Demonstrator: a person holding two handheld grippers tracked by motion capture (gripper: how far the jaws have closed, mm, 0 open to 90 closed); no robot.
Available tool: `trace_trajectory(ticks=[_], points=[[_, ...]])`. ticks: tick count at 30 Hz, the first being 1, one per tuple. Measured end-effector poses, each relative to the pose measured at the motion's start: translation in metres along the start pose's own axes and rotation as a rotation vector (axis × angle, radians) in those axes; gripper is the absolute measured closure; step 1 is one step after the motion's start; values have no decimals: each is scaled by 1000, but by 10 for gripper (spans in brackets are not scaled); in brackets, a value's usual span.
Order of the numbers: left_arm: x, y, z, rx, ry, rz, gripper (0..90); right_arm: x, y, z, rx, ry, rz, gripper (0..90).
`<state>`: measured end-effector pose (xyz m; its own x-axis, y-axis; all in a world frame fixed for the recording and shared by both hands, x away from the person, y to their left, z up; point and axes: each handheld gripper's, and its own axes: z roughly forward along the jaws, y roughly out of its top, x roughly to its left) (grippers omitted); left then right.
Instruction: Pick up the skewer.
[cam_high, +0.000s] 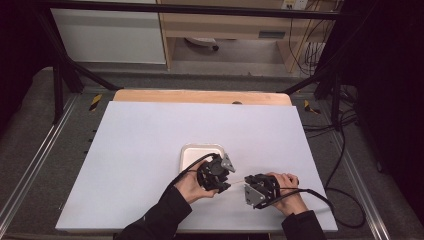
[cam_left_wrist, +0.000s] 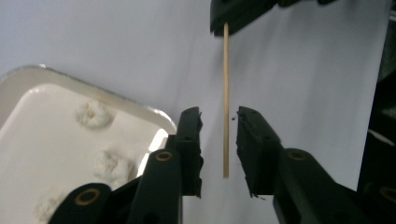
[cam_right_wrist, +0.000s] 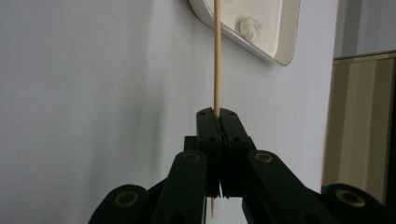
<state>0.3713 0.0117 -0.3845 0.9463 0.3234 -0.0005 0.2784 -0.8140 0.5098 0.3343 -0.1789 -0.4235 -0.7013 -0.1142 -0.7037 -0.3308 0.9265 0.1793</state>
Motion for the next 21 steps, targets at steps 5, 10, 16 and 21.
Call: trace_trajectory(ticks=[5, 10, 16, 21], points=[[2, 3, 2, 62, -1, 14, 693, -3, 4, 0, 20, -6, -23, 890], [0, 3, 8, 95, 3, 6, 748, -4, 8, 1, 32, -6, -55, 890], [-2, 5, 14, 111, 9, 29, 820, -4, 11, 2, 41, -4, -71, 890], [-3, 6, 16, 116, 21, 51, 868, -4, 12, 3, 44, 1, -77, 890]])
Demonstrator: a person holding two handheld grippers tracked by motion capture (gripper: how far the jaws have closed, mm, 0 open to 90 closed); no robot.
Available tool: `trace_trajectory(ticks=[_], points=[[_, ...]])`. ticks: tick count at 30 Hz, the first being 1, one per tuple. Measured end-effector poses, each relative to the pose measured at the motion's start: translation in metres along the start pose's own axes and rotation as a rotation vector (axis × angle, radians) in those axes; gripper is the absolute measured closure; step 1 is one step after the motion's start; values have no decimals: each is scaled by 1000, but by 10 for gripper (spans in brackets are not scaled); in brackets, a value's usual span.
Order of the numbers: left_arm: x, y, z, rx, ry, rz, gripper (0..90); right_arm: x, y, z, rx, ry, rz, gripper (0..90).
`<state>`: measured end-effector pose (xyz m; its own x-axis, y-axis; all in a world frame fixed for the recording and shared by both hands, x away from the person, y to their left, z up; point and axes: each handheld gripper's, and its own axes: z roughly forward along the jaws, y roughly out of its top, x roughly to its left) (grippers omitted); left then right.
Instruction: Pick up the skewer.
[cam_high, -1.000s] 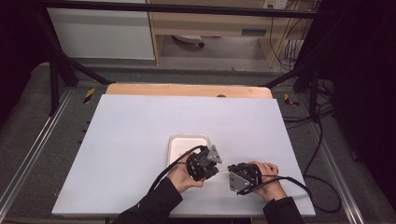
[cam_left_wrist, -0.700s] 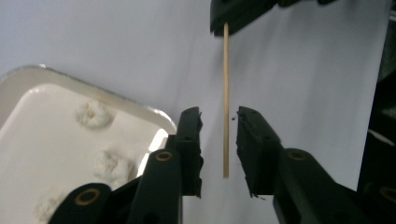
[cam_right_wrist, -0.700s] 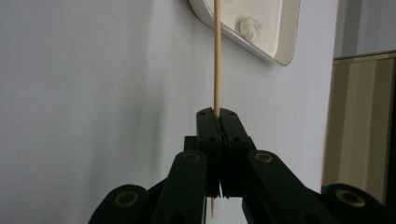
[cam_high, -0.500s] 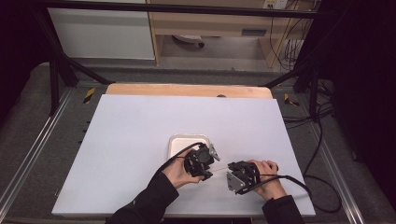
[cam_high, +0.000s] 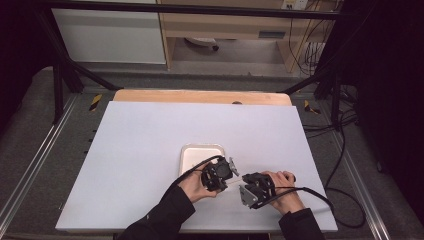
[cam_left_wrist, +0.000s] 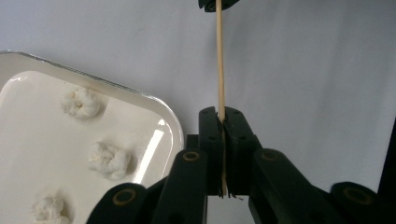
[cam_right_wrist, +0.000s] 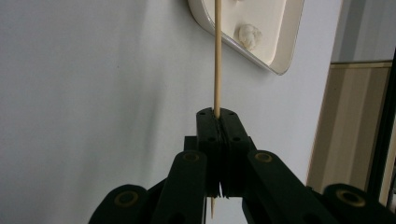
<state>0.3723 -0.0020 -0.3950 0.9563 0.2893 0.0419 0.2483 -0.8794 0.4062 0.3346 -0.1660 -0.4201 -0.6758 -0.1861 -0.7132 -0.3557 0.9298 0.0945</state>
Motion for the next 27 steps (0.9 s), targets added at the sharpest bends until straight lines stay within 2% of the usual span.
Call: trace_trajectory(ticks=[5, 7, 15, 16, 18, 19, 21, 24, 25, 26, 27], points=[[-2, 0, 2, 17, 15, 14, 884, 0, 0, 1, -8, 1, -10, 890], [-3, 0, 1, 18, 22, 17, 886, 1, 0, 0, -2, 2, 3, 890], [-3, -1, 0, -7, 28, 7, 888, -1, 0, -1, -10, -5, 0, 885], [-4, -2, -1, -10, 30, 5, 888, -1, 0, -1, -15, -8, 11, 879], [-3, -5, -2, -23, 42, 1, 888, -2, -1, -2, -25, -15, 27, 805], [-1, -6, -4, -25, 45, -2, 888, -3, -2, -3, -24, -19, 42, 759], [1, -11, -7, -35, 52, -11, 888, -4, -4, -5, -18, -21, 105, 665], [5, -20, -12, -58, 63, -29, 887, -7, -10, -8, -43, -41, 189, 551], [7, -23, -14, -64, 64, -34, 887, -8, -14, -10, -68, -40, 286, 482], [8, -27, -16, -69, 70, -45, 887, -8, -14, -10, -68, -40, 286, 482], [10, -31, -19, -68, 80, -55, 887, -9, -16, -10, -78, -42, 327, 460]])
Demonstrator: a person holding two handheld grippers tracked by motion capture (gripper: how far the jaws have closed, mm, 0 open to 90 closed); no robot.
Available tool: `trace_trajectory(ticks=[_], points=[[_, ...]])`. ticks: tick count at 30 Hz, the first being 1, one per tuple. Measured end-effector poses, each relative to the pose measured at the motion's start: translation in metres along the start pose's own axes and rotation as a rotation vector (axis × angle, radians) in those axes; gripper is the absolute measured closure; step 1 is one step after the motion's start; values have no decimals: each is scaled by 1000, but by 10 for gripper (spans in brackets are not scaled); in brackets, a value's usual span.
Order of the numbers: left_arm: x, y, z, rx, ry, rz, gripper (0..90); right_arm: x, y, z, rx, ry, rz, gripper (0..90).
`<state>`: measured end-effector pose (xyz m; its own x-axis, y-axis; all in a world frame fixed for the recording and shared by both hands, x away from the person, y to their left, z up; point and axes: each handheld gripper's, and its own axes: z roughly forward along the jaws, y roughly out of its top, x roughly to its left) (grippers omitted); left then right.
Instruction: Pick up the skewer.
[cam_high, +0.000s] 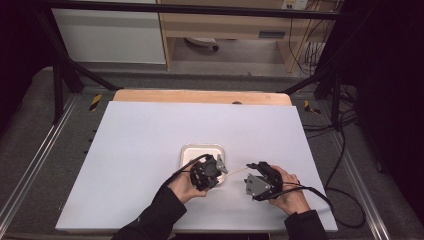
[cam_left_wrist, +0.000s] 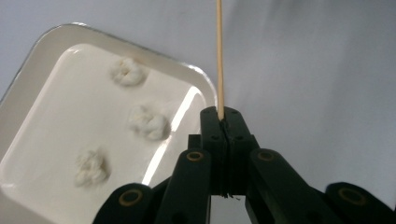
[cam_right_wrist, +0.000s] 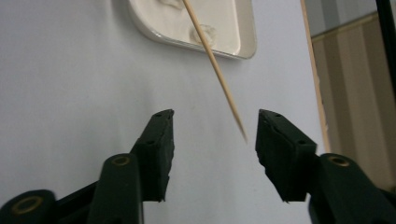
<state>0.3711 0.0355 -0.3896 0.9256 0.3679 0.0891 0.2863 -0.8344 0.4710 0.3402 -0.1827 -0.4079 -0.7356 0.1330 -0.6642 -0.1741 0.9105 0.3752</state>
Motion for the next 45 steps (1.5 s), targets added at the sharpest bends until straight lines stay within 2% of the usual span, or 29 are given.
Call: trace_trajectory(ticks=[2, 3, 4, 5, 10, 12, 14, 17, 20, 25, 29, 36, 45], points=[[5, -9, -4, -27, 1, -20, 887, -2, -4, -1, -4, 1, 96, 408], [6, -13, -6, -35, 5, -33, 887, -3, -7, -1, -8, 11, 160, 377], [8, -19, -9, -46, 17, -51, 887, -4, -8, -1, -13, 14, 199, 356], [9, -22, -11, -53, 22, -58, 887, -4, -11, -1, -17, 20, 264, 334], [16, -47, -24, -127, 41, -121, 886, -6, -20, -2, -30, 43, 481, 233], [18, -56, -30, -157, 55, -149, 886, -8, -24, -2, -12, 65, 594, 190], [20, -66, -36, -194, 66, -183, 886, -9, -28, -2, -31, 76, 664, 163], [23, -82, -44, -241, 79, -227, 886, -9, -31, -1, -53, 102, 731, 103], [25, -96, -50, -278, 97, -267, 887, -10, -30, 0, -57, 129, 778, 57], [28, -120, -57, -335, 131, -333, 886, -11, -28, 3, -78, 162, 850, 33], [29, -134, -63, -358, 159, -360, 886, -13, -26, 8, -76, 169, 885, 23], [29, -153, -68, -395, 184, -402, 886, -15, -15, 14, -61, 167, 880, 13], [27, -164, -73, -446, 202, -425, 886, -21, 10, 29, -96, 177, 892, 13]])
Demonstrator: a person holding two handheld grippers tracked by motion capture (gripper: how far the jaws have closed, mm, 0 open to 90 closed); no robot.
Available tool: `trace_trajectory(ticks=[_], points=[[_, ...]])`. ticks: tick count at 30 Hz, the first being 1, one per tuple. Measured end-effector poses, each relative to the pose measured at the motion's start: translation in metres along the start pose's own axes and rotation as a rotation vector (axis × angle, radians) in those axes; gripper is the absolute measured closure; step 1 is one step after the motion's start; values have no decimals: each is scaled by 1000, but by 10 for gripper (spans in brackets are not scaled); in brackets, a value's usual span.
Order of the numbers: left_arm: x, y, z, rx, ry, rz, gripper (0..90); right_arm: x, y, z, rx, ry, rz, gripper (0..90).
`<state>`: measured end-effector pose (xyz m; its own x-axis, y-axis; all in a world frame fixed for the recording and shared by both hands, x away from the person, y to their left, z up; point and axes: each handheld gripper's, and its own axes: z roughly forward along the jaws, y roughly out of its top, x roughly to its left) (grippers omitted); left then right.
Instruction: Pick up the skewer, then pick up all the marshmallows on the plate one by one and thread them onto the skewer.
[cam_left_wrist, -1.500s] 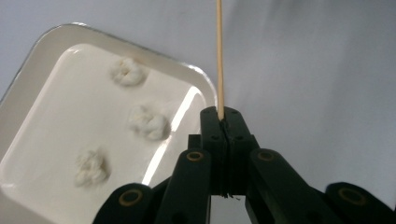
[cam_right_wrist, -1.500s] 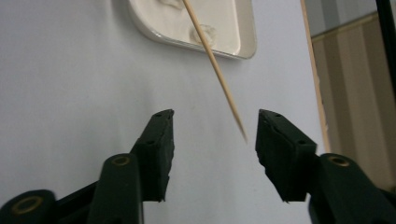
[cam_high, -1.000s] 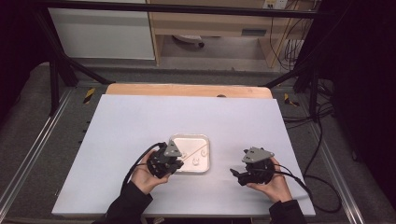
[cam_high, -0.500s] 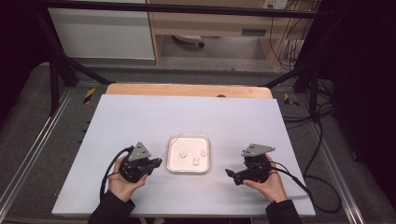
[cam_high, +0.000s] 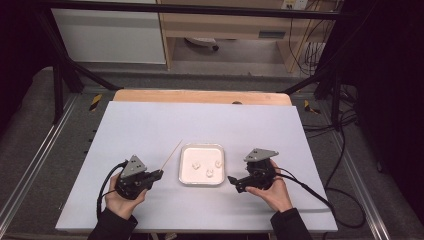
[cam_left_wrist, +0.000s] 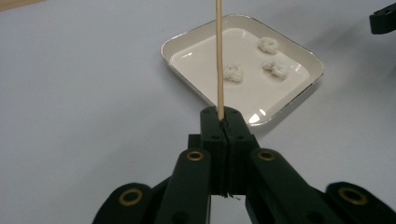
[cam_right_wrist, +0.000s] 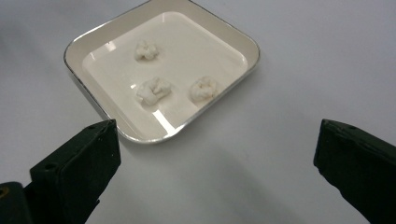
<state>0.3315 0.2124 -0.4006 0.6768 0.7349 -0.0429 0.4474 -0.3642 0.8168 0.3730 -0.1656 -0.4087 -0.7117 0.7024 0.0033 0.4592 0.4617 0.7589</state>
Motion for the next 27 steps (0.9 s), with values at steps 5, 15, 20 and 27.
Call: trace_trajectory(ticks=[5, 15, 20, 27], points=[[2, -4, -2, -12, 0, -10, 886, 6, 12, 11, -11, 4, 3, 13], [7, -9, -3, -33, -10, -24, 886, 17, 30, 37, -13, 33, 14, 34], [7, -10, -2, -35, -5, -22, 886, 21, 35, 52, 1, 65, 13, 114], [7, -10, -1, -30, -9, -23, 886, 28, 31, 72, 18, 111, -11, 315]])
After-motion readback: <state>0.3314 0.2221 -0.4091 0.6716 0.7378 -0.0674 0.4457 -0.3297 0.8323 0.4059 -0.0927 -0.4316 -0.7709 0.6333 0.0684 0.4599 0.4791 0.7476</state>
